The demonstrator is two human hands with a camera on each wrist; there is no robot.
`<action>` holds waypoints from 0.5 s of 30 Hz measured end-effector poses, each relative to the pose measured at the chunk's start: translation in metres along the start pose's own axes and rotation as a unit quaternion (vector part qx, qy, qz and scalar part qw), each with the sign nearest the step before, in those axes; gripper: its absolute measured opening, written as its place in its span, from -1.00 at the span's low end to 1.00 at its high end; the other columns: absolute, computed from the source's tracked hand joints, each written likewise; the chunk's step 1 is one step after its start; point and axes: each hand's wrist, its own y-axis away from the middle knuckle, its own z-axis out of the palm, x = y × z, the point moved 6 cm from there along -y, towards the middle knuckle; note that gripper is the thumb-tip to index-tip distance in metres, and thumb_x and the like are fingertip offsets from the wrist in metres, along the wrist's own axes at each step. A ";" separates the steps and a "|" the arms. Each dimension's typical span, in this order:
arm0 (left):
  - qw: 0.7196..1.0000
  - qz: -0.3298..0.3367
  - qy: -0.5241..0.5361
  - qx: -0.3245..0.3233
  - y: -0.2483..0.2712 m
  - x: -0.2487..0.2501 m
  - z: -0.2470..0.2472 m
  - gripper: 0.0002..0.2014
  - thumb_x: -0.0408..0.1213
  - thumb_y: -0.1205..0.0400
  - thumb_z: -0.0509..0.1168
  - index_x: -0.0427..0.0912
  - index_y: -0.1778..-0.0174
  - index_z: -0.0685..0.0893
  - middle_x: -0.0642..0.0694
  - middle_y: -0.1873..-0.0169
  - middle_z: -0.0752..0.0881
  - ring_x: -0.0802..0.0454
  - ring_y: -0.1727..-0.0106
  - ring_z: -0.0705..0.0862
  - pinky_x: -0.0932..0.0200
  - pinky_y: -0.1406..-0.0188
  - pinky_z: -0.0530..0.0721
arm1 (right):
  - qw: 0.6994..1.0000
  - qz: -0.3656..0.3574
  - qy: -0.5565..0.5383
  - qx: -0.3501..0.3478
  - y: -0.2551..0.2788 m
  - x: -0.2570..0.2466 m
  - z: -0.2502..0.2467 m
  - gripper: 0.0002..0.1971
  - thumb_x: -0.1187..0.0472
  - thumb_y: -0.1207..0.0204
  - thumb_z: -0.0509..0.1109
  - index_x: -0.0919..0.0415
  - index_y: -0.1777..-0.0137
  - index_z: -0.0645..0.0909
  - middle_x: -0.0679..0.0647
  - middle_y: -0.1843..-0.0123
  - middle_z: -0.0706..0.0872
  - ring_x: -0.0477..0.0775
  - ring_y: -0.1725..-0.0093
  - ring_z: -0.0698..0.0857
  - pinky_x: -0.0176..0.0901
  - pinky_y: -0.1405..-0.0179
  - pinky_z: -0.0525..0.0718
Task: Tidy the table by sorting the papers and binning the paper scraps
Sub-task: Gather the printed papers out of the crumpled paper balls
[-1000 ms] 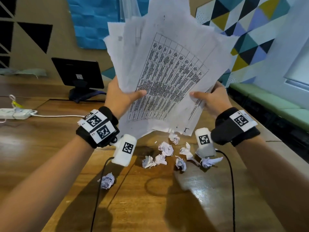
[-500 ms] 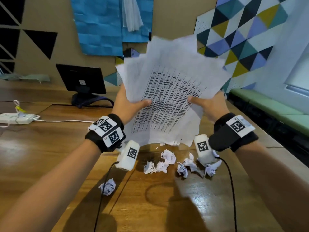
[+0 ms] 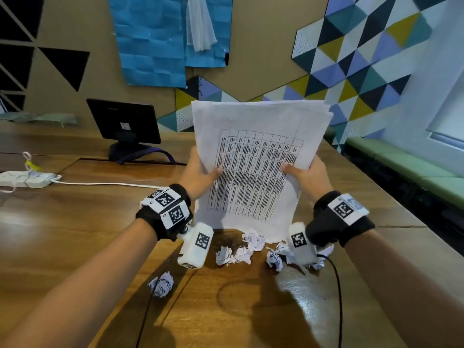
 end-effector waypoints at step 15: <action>0.998 -0.028 0.004 0.063 0.005 -0.017 0.003 -0.46 -0.50 -0.65 0.19 -0.26 -0.49 0.09 -0.09 -0.24 0.53 0.11 -0.20 0.54 0.47 -0.05 0.55 | 0.998 0.042 -0.019 0.042 0.001 0.034 0.006 -0.58 0.43 -0.48 0.39 0.30 -0.30 0.36 0.20 -0.24 0.66 0.19 -0.18 0.67 0.17 -0.27 0.63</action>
